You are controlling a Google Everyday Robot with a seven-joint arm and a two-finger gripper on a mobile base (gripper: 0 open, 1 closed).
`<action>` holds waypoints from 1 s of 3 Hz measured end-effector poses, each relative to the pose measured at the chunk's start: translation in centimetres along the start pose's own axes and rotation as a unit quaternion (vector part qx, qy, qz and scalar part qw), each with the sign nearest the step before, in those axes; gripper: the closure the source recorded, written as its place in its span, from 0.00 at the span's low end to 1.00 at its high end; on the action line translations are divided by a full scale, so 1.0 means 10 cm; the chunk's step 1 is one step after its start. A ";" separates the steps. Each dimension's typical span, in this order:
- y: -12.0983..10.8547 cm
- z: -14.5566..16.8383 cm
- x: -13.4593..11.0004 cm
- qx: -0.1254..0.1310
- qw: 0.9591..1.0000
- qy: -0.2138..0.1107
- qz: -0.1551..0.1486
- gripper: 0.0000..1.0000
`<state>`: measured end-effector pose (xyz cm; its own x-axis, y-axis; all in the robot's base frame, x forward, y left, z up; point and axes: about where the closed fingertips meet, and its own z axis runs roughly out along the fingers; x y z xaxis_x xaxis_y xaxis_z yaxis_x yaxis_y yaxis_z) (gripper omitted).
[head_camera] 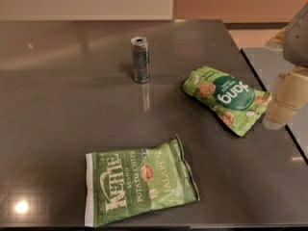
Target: Pick green rice chip bag
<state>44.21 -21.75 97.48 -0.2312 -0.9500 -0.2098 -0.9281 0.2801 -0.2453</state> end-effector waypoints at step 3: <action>-0.93 0.73 0.12 0.010 0.989 -0.006 0.146 0.00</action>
Offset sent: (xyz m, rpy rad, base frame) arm 0.1258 -0.0358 -0.0522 0.1100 0.0132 -0.3381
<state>54.69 -24.43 92.56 -0.4850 -0.8263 -0.2863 -0.8164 0.5452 -0.1903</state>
